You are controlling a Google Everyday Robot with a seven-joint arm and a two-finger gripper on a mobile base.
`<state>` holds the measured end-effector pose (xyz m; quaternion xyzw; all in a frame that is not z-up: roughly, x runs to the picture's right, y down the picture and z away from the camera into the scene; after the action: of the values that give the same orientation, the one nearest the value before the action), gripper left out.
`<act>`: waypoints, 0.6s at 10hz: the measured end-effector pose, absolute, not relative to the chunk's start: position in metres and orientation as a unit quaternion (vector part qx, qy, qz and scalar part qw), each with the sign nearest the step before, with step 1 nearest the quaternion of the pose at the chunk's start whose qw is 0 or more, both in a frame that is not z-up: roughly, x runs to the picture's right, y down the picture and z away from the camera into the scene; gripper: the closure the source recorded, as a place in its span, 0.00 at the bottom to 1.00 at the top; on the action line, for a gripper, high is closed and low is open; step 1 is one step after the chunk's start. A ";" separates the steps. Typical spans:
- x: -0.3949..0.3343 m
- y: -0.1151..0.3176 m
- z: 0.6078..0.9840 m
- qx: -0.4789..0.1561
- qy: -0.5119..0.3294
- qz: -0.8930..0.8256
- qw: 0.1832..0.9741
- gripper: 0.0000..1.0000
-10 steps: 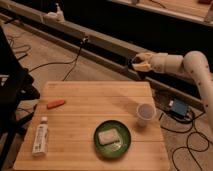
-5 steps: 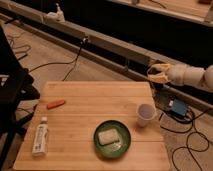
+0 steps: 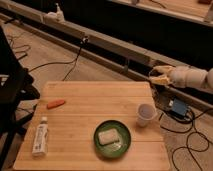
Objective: Place the eraser in the ceramic cup
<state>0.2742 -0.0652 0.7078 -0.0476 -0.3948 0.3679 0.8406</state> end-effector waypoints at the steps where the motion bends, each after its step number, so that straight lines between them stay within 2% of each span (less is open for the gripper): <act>1: 0.271 -0.066 0.709 -0.049 -0.395 0.366 0.841 1.00; 6: 0.266 -0.036 0.728 -0.073 -0.389 0.372 0.839 1.00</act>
<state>0.2656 -0.0357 0.7284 -0.0734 -0.3890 0.3724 0.8394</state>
